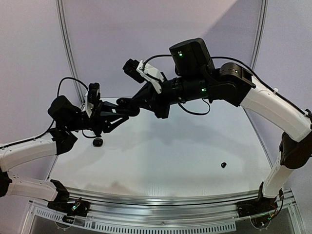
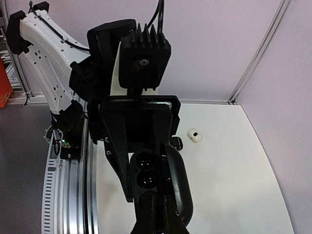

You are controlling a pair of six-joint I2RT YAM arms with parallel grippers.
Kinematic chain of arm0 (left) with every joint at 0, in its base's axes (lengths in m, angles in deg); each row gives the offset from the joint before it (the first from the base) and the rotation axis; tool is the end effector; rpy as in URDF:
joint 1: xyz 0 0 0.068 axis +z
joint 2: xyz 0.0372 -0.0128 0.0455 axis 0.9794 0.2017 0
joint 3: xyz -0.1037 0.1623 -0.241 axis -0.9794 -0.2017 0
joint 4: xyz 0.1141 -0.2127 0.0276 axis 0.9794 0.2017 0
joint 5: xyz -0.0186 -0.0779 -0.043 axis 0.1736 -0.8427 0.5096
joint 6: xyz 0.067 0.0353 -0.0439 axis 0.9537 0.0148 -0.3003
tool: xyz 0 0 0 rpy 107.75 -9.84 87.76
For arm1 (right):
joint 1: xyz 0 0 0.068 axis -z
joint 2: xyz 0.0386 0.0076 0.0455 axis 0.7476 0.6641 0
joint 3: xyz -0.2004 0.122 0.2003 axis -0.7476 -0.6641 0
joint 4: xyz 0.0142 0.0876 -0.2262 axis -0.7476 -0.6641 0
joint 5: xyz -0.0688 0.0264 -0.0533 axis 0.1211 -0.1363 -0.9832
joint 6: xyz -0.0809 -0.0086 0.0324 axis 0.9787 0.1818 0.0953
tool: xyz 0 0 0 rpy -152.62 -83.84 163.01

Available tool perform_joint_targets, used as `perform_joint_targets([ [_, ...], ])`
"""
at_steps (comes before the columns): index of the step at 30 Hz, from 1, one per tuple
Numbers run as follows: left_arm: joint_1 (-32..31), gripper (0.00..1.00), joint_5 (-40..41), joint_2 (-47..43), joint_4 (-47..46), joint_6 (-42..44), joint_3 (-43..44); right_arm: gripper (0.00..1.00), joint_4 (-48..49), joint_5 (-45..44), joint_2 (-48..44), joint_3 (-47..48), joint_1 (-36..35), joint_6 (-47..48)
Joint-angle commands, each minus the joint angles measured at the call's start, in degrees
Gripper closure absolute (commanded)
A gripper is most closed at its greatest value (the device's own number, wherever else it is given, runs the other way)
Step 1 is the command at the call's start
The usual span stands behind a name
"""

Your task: Insert the wireless bluetooth earbuds into the charging case

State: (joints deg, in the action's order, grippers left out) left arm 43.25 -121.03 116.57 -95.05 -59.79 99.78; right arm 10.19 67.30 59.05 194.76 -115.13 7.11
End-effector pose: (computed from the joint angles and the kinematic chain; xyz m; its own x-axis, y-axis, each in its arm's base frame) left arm 0.1534 -0.1821 0.3814 -0.0315 -0.2029 -0.9787 0.9990 0.0252 -0.0373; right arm 0.1520 0.3838 0.4713 0.0670 -0.4178 -0.9060 -0.9739 0.1698 -0.1503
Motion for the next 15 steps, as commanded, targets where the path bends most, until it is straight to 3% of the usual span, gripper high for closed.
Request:
perform_joint_targets([
  [1, 0.5, 1.0, -0.4, 0.1, -2.1, 0.2, 0.4, 1.0, -2.6, -1.0, -0.1, 0.8, -1.4, 3.4],
  [15, 0.5, 1.0, -0.1, 0.2, -0.1, 2.6, 0.8, 1.0, -2.5, -4.4, 0.1, 2.3, -2.5, 4.8],
])
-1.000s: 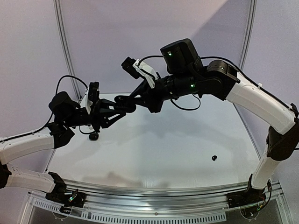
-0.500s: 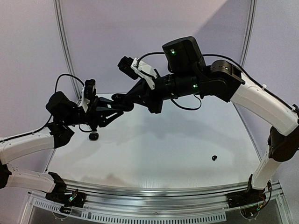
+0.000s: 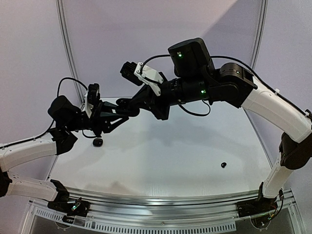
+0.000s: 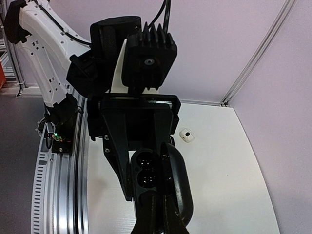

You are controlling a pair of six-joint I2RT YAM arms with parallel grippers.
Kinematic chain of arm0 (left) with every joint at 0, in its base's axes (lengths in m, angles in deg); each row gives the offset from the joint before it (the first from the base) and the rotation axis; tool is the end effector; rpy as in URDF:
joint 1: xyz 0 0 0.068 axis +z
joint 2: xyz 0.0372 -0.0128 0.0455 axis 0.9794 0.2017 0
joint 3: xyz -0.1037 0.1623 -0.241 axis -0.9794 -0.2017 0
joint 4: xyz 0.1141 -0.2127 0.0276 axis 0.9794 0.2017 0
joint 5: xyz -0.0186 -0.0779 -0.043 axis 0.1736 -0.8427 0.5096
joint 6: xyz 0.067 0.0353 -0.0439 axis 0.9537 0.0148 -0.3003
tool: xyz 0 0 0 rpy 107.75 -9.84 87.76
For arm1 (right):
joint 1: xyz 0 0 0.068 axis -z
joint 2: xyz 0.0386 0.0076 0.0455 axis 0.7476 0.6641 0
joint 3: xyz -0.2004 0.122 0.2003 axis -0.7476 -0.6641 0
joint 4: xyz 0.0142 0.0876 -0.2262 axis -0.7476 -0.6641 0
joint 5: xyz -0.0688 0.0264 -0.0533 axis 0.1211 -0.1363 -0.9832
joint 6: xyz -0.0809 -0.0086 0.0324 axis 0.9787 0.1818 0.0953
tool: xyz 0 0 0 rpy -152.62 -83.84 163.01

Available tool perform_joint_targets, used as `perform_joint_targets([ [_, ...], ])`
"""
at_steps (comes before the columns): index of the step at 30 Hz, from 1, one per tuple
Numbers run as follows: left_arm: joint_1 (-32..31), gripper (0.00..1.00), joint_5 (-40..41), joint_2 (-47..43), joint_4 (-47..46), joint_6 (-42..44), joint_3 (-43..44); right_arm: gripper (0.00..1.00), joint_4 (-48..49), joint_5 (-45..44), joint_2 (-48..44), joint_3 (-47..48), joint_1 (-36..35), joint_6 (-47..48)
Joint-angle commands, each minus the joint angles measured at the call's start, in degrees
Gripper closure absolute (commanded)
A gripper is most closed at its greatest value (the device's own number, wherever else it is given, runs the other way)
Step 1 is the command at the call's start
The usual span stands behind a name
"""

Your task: Insert the wireless bluetooth earbuds into the charging case

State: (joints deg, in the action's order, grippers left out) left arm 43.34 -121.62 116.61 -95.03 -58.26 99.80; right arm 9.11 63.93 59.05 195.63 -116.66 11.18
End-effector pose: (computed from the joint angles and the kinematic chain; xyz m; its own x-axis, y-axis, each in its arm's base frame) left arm 0.1530 -0.1820 0.3812 -0.0051 -0.1990 -0.9800 0.9997 0.0225 -0.0098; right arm 0.1453 0.3846 0.4735 0.1423 -0.4437 -0.8848 -0.9580 0.1631 -0.2358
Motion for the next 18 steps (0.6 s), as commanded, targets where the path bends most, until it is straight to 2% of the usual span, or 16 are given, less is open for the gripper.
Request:
perform_joint_targets([
  [1, 0.4, 1.0, 0.4, 0.2, -0.2, 1.2, 0.8, 1.0, -1.4, -1.4, 0.1, 1.4, -1.1, 0.9],
  [18, 0.6, 1.0, 0.6, 0.4, 0.5, 1.3, 1.3, 1.0, -1.6, -4.0, 0.2, 2.5, -2.3, 3.0],
])
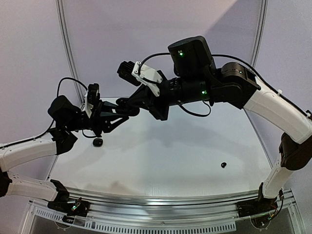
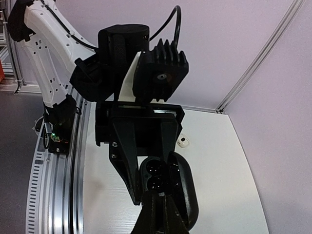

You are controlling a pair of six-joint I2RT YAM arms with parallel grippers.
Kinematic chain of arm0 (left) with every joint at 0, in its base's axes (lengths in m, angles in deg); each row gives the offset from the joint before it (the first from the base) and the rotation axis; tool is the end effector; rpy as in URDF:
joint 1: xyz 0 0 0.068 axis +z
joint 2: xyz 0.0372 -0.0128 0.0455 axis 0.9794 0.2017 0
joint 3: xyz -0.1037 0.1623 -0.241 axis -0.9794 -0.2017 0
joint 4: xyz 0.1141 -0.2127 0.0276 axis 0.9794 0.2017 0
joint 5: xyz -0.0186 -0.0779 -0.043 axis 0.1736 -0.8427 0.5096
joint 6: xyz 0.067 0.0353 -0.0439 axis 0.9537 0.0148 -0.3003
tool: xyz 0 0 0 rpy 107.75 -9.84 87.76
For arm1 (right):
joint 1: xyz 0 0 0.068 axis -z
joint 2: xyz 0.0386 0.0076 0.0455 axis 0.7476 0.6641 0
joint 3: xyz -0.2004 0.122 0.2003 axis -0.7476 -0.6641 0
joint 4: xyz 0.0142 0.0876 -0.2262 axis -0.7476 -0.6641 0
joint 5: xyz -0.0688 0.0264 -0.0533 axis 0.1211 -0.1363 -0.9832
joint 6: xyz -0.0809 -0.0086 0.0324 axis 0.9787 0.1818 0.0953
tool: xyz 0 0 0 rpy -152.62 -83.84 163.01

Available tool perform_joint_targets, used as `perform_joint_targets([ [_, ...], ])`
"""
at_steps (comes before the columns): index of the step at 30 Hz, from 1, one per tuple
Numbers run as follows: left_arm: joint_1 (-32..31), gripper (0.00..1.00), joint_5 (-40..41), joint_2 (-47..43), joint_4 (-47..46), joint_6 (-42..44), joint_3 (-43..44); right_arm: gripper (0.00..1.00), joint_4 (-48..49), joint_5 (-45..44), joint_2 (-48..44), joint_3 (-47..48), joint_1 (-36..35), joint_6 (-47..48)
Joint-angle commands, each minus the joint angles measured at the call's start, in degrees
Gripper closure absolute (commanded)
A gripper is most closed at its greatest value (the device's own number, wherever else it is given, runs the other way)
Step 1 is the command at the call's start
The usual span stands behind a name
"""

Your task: Insert the wireless bluetooth earbuds into the charging case

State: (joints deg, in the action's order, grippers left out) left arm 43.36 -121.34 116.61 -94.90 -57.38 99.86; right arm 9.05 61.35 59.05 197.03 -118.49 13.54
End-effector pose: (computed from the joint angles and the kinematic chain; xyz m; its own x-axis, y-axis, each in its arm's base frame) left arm 0.1535 -0.1820 0.3814 0.0094 -0.1992 -0.9799 0.9995 0.0305 0.0034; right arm 0.1357 0.3864 0.4815 0.1992 -0.4382 -0.8766 -0.9429 0.1580 -0.2932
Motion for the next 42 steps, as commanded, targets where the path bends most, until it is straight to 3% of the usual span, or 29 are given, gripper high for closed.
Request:
perform_joint_targets([
  [1, 0.6, 1.0, 0.3, 0.5, 0.3, 0.4, 1.2, 1.0, -1.7, -1.8, 0.3, 0.9, -0.4, 0.9],
  [27, 0.6, 1.0, -0.9, 0.4, -5.1, -4.9, 0.6, 1.0, 2.5, -4.3, 0.2, -4.5, -0.4, 5.6],
  [42, 0.6, 1.0, -3.1, 0.0, -4.9, -0.8, 0.4, 1.0, 5.2, -5.0, -2.2, -8.5, -0.4, 13.1],
])
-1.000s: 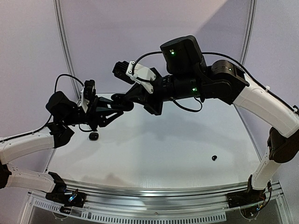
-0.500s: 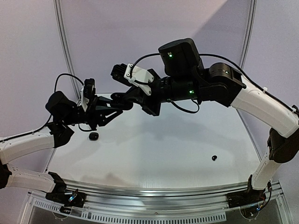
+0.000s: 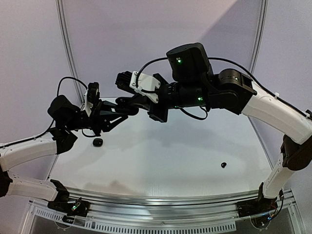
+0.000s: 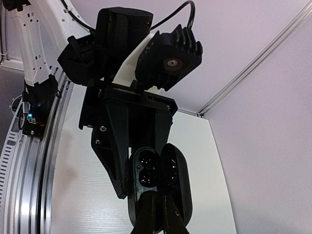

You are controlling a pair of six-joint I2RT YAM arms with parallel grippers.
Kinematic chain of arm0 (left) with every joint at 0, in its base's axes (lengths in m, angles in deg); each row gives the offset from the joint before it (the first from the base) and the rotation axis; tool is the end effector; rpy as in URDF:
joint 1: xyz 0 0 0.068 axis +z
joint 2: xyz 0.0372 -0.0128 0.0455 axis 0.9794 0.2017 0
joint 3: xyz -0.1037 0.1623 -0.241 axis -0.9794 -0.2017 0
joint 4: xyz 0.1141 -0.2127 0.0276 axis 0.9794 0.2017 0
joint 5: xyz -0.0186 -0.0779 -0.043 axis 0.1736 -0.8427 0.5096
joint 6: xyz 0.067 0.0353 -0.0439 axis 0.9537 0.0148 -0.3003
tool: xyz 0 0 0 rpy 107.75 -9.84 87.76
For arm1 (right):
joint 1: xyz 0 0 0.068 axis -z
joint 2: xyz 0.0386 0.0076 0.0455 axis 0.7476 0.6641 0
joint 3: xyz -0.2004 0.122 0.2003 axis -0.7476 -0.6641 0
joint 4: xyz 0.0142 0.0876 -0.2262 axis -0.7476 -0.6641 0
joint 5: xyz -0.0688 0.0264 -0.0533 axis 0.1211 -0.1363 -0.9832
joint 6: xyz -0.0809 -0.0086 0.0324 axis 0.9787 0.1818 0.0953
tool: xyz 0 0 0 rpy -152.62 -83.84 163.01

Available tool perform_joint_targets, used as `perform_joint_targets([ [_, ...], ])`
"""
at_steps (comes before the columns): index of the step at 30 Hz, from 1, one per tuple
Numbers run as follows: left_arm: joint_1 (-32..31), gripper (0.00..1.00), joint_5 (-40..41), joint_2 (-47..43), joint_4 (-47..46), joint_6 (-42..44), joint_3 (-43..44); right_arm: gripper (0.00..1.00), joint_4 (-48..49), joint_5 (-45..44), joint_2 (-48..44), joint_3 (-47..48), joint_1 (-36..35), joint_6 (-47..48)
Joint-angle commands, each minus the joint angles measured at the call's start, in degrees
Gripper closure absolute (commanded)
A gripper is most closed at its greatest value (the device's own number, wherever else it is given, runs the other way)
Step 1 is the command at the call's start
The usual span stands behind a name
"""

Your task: Insert the wireless bluetooth earbuds into the charging case

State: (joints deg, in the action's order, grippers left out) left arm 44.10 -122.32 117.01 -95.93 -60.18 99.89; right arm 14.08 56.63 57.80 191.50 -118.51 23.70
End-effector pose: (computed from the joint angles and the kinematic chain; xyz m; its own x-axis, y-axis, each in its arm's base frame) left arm 0.1556 -0.1807 0.3818 -0.0277 -0.2022 -0.9789 0.9993 0.0174 -0.0319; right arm 0.1428 0.3876 0.4697 0.3535 -0.4850 -0.7999 -0.8691 0.1461 -0.4727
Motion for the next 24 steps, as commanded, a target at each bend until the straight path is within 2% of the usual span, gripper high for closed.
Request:
perform_joint_targets([
  [1, -0.1, 1.0, -2.2, -0.3, -3.8, 2.5, 0.4, 1.0, 0.8, -0.3, -1.4, -3.4, -0.3, 3.6],
  [13, -0.1, 1.0, -3.3, -0.3, -4.3, 3.1, 0.8, 1.0, 1.6, -1.9, -1.0, -3.7, -0.4, 9.3],
  [24, -0.1, 1.0, -4.0, -0.5, -3.8, 4.1, 0.8, 1.0, 2.8, -3.9, -0.3, -3.5, -0.4, 9.1],
])
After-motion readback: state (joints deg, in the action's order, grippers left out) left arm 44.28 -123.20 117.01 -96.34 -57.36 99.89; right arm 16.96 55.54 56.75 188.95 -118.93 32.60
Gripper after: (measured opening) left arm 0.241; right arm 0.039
